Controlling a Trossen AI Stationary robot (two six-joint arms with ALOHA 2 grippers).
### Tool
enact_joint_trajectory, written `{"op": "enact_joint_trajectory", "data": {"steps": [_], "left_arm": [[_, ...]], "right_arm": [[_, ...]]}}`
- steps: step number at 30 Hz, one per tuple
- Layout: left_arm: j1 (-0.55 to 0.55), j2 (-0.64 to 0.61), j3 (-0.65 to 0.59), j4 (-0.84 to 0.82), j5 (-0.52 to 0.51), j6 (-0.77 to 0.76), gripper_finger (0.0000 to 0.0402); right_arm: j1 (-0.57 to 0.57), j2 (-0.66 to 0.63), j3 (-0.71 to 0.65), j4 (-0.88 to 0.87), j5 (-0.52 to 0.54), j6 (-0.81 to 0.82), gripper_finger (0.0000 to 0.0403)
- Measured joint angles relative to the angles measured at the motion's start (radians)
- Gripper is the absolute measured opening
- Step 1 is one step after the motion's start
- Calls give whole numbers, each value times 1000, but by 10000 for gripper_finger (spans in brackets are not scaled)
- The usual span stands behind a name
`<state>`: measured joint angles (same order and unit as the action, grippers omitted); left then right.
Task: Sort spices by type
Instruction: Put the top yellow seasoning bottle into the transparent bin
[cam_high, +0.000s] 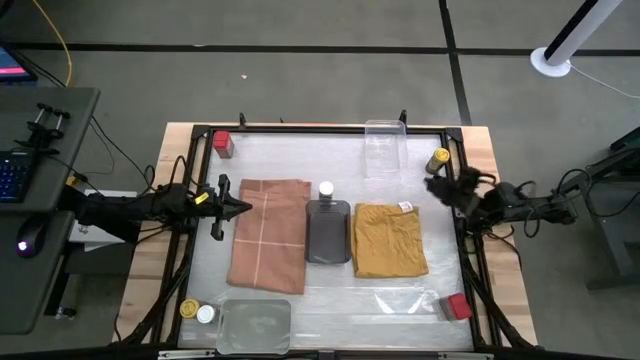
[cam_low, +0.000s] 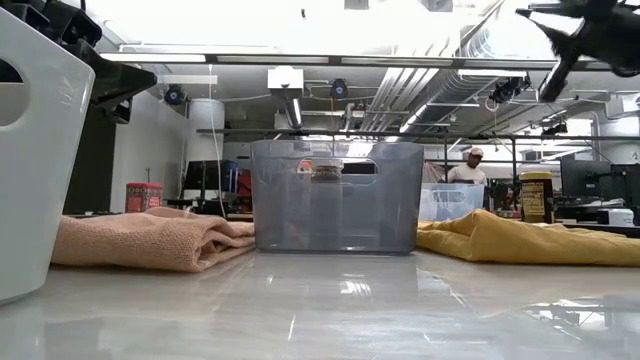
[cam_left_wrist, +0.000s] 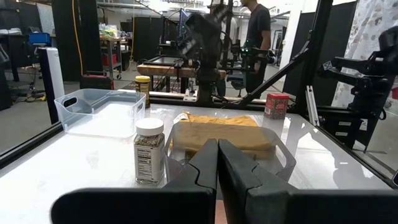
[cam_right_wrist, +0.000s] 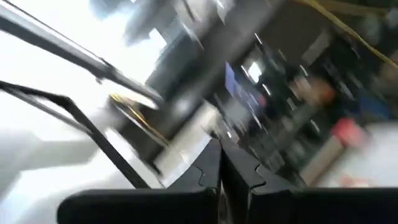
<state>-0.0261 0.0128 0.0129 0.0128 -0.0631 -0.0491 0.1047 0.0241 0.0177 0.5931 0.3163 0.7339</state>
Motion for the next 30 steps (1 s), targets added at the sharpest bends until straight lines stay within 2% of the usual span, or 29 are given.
{"op": "enact_joint_trajectory", "data": {"steps": [2, 5, 8, 10, 13, 17, 24, 27, 30], "left_arm": [[0, 0, 0, 0, 0, 0, 0], [0, 0, 0, 0, 0, 0, 0], [0, 0, 0, 0, 0, 0, 0], [0, 0, 0, 0, 0, 0, 0], [0, 0, 0, 0, 0, 0, 0], [0, 0, 0, 0, 0, 0, 0], [0, 0, 0, 0, 0, 0, 0], [0, 0, 0, 0, 0, 0, 0], [0, 0, 0, 0, 0, 0, 0]], "right_arm": [[-1, 23, 10, 96, 28, -66, 1], [-22, 86, 91, 4, 84, -103, 1], [-86, 201, 242, -279, 102, -139, 11], [-156, 297, 373, -516, 102, -196, 32], [-291, 458, 583, -857, 112, -281, 81], [-475, 682, 810, -1222, 133, -285, 162], [-676, 1002, 1011, -1681, 150, -30, 288], [-740, 1101, 1053, -1791, 163, 75, 319], [-794, 1175, 1065, -1837, 141, 152, 333]]}}
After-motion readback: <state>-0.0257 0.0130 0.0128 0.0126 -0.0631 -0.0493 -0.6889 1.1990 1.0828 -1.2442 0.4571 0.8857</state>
